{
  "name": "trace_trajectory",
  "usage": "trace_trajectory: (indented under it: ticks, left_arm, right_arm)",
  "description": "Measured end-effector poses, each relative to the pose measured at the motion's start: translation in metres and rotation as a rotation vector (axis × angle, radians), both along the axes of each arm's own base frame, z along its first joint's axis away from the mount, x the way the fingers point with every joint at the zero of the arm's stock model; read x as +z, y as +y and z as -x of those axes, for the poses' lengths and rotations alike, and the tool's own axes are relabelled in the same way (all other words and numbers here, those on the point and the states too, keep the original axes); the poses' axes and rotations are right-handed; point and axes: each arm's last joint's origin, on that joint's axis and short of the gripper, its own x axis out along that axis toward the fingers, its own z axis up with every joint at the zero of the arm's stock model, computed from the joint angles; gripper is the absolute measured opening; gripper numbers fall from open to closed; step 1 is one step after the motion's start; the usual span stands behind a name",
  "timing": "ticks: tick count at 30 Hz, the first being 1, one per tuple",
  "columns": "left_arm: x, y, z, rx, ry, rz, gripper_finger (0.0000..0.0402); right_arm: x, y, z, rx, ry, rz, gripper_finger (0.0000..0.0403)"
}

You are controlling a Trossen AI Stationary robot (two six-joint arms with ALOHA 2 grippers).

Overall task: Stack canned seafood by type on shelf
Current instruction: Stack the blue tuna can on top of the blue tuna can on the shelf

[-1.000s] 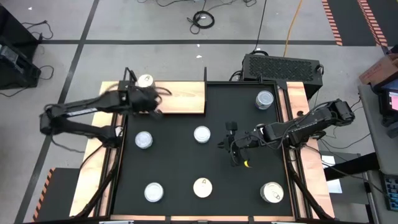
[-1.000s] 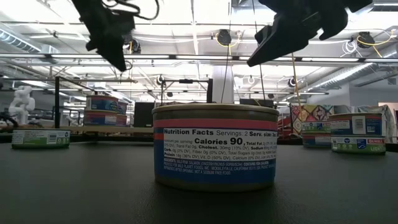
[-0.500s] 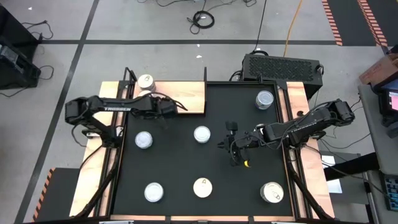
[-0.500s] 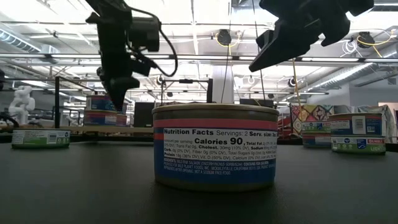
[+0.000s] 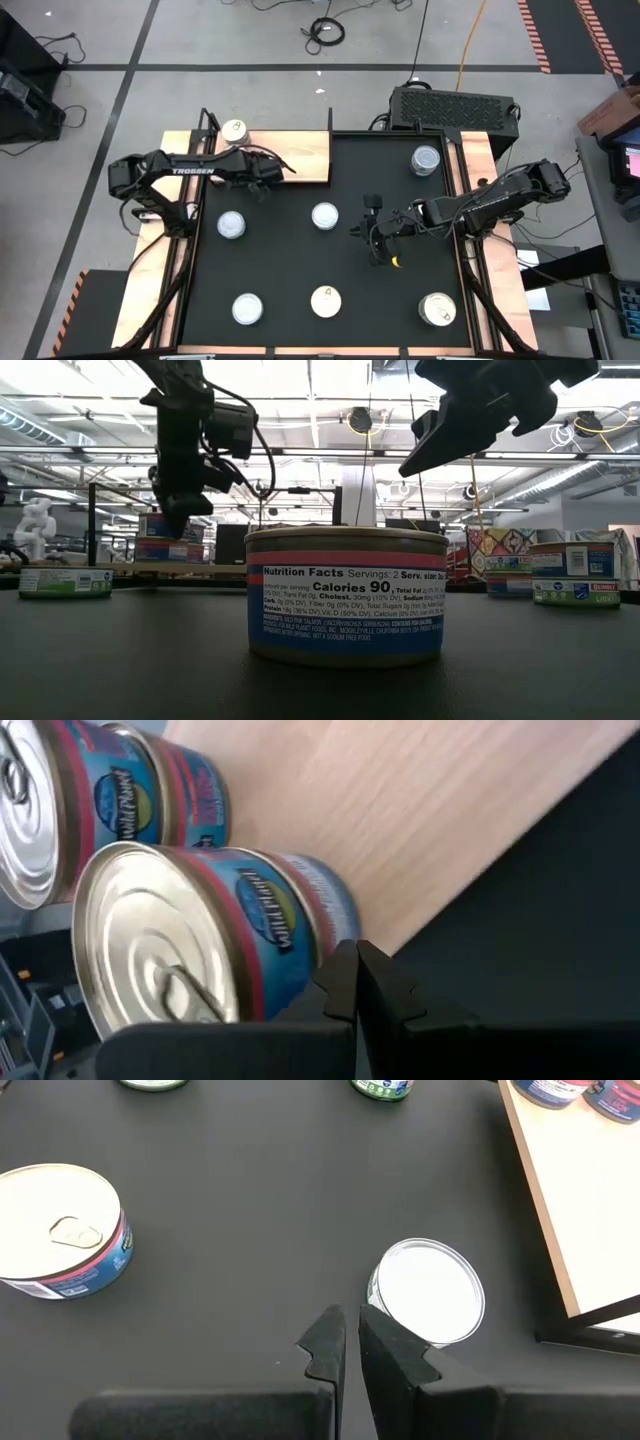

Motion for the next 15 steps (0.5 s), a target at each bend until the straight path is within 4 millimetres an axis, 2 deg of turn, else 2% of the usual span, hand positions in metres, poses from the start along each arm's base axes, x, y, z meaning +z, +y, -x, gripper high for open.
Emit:
trace_trajectory:
  ticks: [15]
  left_arm:
    - [-0.0001, 0.0060, 0.0057, 0.015, 0.037, 0.016, 0.0003]
  right_arm:
    - [-0.0002, 0.0000, 0.0000, -0.001, 0.001, -0.001, 0.0027]
